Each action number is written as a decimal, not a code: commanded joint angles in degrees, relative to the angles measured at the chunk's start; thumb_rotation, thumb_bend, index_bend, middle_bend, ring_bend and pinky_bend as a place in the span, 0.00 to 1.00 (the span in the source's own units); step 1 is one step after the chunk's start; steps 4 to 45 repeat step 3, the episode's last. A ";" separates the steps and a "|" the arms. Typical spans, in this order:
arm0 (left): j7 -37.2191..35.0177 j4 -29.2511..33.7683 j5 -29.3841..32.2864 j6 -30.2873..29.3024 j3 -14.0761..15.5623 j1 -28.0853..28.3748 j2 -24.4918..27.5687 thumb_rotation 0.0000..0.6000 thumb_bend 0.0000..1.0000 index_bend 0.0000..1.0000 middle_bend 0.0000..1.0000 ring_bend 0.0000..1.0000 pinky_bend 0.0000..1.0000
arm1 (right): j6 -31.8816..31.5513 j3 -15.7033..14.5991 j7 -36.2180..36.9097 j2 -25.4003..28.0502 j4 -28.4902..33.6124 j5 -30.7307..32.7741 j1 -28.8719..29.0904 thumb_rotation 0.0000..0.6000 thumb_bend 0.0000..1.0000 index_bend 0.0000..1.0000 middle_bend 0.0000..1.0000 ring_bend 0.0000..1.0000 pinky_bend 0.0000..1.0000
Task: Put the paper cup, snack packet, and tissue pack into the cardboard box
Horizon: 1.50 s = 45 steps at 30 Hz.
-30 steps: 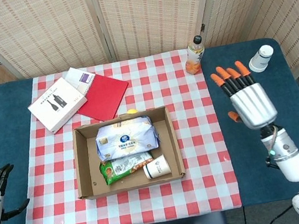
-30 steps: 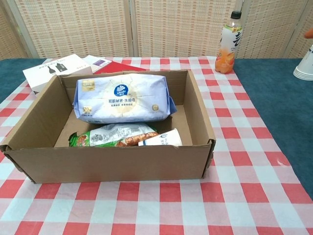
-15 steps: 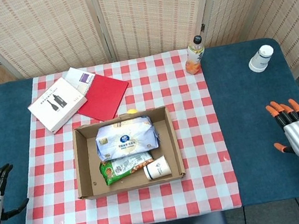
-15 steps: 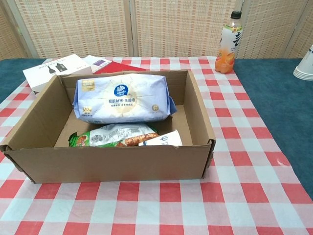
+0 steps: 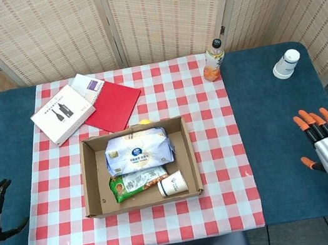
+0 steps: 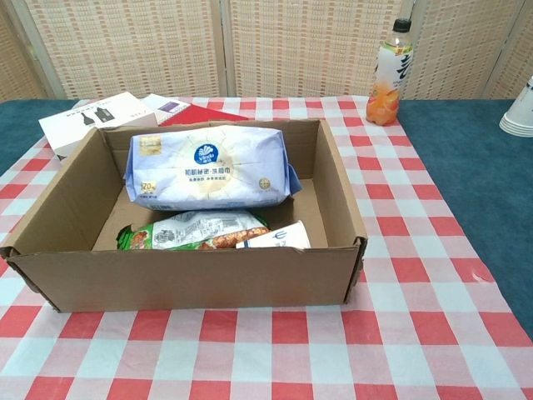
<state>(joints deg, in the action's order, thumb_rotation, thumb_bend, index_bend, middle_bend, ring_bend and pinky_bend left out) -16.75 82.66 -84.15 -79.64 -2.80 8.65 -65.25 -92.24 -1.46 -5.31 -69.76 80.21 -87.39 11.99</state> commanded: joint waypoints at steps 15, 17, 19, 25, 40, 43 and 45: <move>0.46 0.32 -0.19 -0.10 0.14 -0.07 -0.01 1.00 0.21 0.04 0.01 0.00 0.23 | 0.44 0.90 0.69 0.27 -0.10 -0.48 -0.35 1.00 0.00 0.00 0.00 0.00 0.00; 0.46 0.32 -0.19 -0.10 0.14 -0.07 -0.01 1.00 0.21 0.04 0.01 0.00 0.23 | 0.44 0.90 0.69 0.27 -0.10 -0.48 -0.35 1.00 0.00 0.00 0.00 0.00 0.00; 0.46 0.32 -0.19 -0.10 0.14 -0.07 -0.01 1.00 0.21 0.04 0.01 0.00 0.23 | 0.44 0.90 0.69 0.27 -0.10 -0.48 -0.35 1.00 0.00 0.00 0.00 0.00 0.00; 0.46 0.32 -0.19 -0.10 0.14 -0.07 -0.01 1.00 0.21 0.04 0.01 0.00 0.23 | 0.44 0.90 0.69 0.27 -0.10 -0.48 -0.35 1.00 0.00 0.00 0.00 0.00 0.00; 0.46 0.32 -0.19 -0.10 0.14 -0.07 -0.01 1.00 0.21 0.04 0.01 0.00 0.23 | 0.44 0.90 0.69 0.27 -0.10 -0.48 -0.35 1.00 0.00 0.00 0.00 0.00 0.00; 0.46 0.32 -0.19 -0.10 0.14 -0.07 -0.01 1.00 0.21 0.04 0.01 0.00 0.23 | 0.44 0.90 0.69 0.27 -0.10 -0.48 -0.35 1.00 0.00 0.00 0.00 0.00 0.00; 0.46 0.32 -0.19 -0.10 0.14 -0.07 -0.01 1.00 0.21 0.04 0.01 0.00 0.23 | 0.44 0.90 0.69 0.27 -0.10 -0.48 -0.35 1.00 0.00 0.00 0.00 0.00 0.00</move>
